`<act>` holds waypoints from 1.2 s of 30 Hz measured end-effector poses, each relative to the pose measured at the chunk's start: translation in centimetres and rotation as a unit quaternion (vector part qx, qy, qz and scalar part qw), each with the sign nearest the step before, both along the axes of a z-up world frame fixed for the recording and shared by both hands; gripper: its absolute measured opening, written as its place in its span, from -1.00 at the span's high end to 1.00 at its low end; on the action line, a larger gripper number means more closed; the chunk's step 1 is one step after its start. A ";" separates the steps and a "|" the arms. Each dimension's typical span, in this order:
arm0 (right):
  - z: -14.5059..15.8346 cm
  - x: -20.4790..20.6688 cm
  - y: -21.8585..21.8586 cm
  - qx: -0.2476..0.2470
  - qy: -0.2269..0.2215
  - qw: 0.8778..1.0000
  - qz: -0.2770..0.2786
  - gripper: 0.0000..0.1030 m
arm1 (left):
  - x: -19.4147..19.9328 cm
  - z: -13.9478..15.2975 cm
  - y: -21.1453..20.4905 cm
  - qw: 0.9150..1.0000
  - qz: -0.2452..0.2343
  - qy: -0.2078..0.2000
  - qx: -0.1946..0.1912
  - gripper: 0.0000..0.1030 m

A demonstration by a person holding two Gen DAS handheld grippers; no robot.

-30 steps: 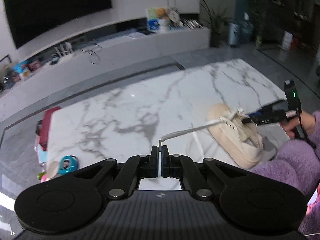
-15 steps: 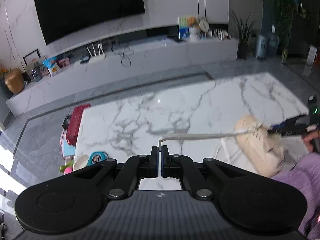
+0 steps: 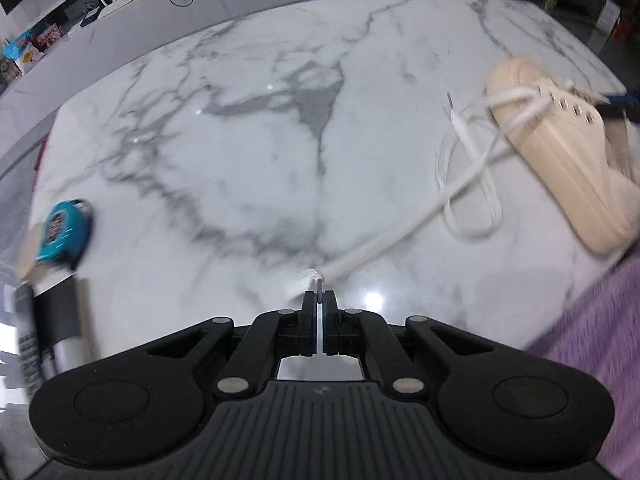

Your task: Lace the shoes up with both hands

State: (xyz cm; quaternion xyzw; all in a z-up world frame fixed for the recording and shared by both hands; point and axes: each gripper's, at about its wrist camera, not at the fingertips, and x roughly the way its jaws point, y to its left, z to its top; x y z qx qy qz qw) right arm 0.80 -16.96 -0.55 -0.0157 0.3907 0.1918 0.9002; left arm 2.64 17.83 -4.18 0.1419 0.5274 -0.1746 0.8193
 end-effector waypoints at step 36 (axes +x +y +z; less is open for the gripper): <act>-0.1 -0.2 0.7 -0.010 -0.004 1.000 0.011 0.47 | 10.5 -4.4 -14.3 0.990 -0.007 0.015 -0.138 0.51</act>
